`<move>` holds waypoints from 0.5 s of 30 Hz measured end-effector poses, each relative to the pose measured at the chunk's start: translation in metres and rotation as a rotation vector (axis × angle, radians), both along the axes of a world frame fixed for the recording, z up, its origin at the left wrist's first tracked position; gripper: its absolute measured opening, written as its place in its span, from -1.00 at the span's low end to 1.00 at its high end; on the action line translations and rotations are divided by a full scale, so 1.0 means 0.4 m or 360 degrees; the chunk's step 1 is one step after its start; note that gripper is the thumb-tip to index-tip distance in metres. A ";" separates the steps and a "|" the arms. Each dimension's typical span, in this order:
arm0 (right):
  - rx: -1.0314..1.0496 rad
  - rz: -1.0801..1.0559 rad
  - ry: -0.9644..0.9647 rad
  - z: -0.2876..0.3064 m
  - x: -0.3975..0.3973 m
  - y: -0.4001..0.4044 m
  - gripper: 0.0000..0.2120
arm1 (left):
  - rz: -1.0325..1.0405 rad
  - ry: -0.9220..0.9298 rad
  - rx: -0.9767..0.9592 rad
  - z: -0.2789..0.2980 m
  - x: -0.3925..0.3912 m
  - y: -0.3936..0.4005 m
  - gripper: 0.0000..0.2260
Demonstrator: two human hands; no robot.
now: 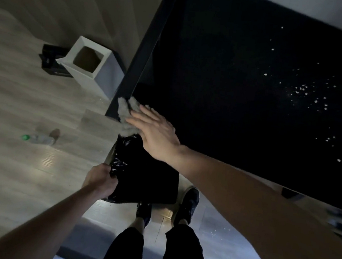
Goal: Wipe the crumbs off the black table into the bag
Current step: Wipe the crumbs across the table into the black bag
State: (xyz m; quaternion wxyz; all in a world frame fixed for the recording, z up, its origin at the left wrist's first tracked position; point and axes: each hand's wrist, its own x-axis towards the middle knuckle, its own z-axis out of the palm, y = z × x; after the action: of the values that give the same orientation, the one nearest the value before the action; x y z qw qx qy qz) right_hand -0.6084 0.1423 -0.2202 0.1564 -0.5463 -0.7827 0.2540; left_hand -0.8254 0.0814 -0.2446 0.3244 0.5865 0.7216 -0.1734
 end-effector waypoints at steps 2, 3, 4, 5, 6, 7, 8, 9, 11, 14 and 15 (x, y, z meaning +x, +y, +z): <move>-0.0098 0.0136 0.0061 -0.002 0.007 -0.080 -0.48 | 0.0003 -0.0019 -0.0002 0.007 -0.013 0.003 -0.81; -0.0209 0.0195 0.0094 0.000 0.015 -0.127 -0.48 | 0.0011 -0.0032 -0.0003 0.012 -0.017 0.005 -0.82; -0.0350 0.0254 0.0113 0.003 0.025 -0.177 -0.48 | 0.0020 -0.0045 -0.0001 0.015 -0.019 0.007 -0.82; -0.0454 0.0301 0.0135 0.006 0.038 -0.228 -0.48 | 0.0020 -0.0059 -0.0002 0.017 -0.018 0.008 -0.81; -0.0493 0.0312 0.0147 0.009 0.052 -0.272 -0.50 | 0.0004 -0.0072 -0.0003 0.018 -0.015 0.008 -0.81; -0.0479 0.0289 0.0159 0.018 0.068 -0.307 -0.51 | -0.0022 -0.0084 -0.0003 0.020 -0.008 0.009 -0.82; -0.0469 0.0214 0.0190 0.027 0.085 -0.330 -0.53 | -0.0055 -0.0092 0.0004 0.020 0.000 0.009 -0.82; -0.0465 0.0090 0.0246 0.043 0.102 -0.344 -0.55 | -0.0089 -0.0096 0.0010 0.019 0.010 0.009 -0.83; -0.0436 -0.0220 0.0352 0.088 0.139 -0.346 -0.58 | -0.0148 -0.0107 0.0016 0.017 0.032 0.007 -0.82; -0.0357 -0.0601 0.0437 0.136 0.214 -0.324 -0.57 | -0.0216 -0.0151 0.0001 0.015 0.077 0.002 -0.83; -0.0293 -0.0694 0.0450 0.144 0.247 -0.308 -0.56 | -0.0238 -0.0164 -0.0007 0.015 0.095 0.001 -0.83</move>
State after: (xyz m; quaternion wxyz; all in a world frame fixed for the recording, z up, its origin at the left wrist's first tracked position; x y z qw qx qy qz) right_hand -0.5094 0.0190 -0.1624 0.2649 -0.6729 -0.5907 0.3580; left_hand -0.7874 0.0816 -0.2385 0.3485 0.6463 0.6577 -0.1682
